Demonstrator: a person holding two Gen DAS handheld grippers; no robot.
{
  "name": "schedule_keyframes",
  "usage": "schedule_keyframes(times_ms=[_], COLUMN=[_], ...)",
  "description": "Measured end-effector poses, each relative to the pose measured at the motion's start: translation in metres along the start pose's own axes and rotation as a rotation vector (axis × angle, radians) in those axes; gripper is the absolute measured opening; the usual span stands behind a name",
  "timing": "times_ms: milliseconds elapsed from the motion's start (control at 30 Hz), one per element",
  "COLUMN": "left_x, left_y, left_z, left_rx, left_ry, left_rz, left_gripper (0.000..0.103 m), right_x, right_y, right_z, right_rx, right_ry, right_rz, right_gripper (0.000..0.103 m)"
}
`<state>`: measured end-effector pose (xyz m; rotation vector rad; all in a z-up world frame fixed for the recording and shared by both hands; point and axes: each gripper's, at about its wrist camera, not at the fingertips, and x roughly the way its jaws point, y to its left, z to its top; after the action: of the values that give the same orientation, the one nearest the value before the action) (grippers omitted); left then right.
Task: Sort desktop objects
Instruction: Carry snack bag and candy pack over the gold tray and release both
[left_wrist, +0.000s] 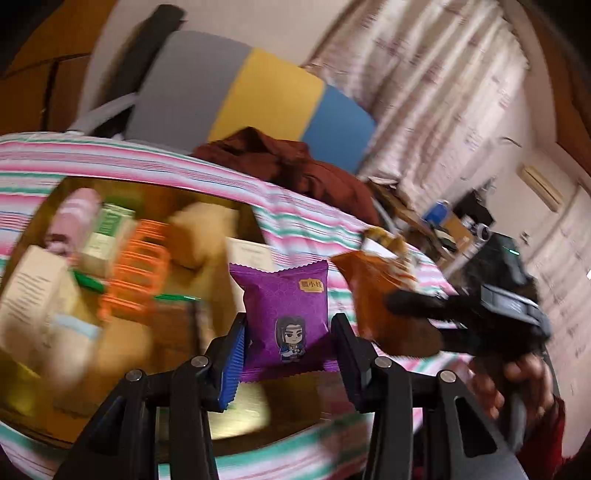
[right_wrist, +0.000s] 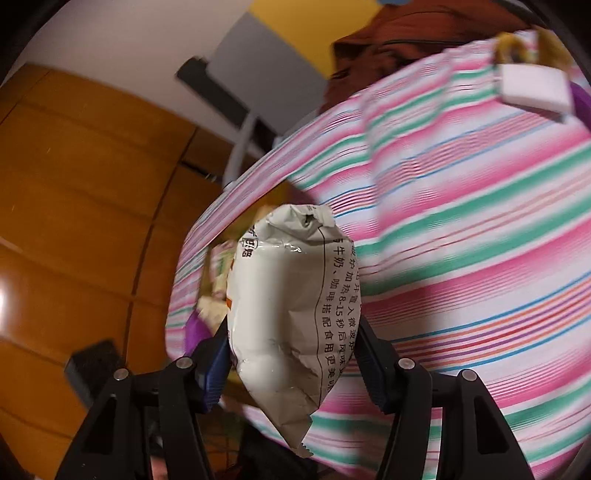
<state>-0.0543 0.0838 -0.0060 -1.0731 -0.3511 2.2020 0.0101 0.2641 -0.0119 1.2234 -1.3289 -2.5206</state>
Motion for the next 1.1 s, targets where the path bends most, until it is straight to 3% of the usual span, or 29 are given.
schedule_keyframes(times_ms=[133,367,567,867,1100], left_x=[0.003,0.016,0.023,-0.011,-0.018], left_y=[0.029,0.056,0.066,0.068,0.060], left_z=[0.017,0.042,0.053,0.039,0.030], left_rx=[-0.044,-0.077,-0.128,-0.211,-0.202], left_ry=[0.017,0.043,0.068,-0.018,-0.006], left_rz=[0.061,0.109,0.178,0.208,0.257], left_gripper=[0.045,0.046,0.060,0.062,0.062], right_x=[0.023,0.058,0.087,0.073,0.055], right_y=[0.035,0.073,0.081,0.081,0.073], right_z=[-0.010,-0.027,-0.032,-0.034,-0.038], right_rx=[-0.067,-0.205,-0.272,-0.322,-0.293], right_ry=[0.057,0.128,0.150,0.103,0.087], right_rz=[0.027,-0.040,-0.155,-0.189,-0.173], right_gripper=[0.061,0.061,0.067,0.067,0.067])
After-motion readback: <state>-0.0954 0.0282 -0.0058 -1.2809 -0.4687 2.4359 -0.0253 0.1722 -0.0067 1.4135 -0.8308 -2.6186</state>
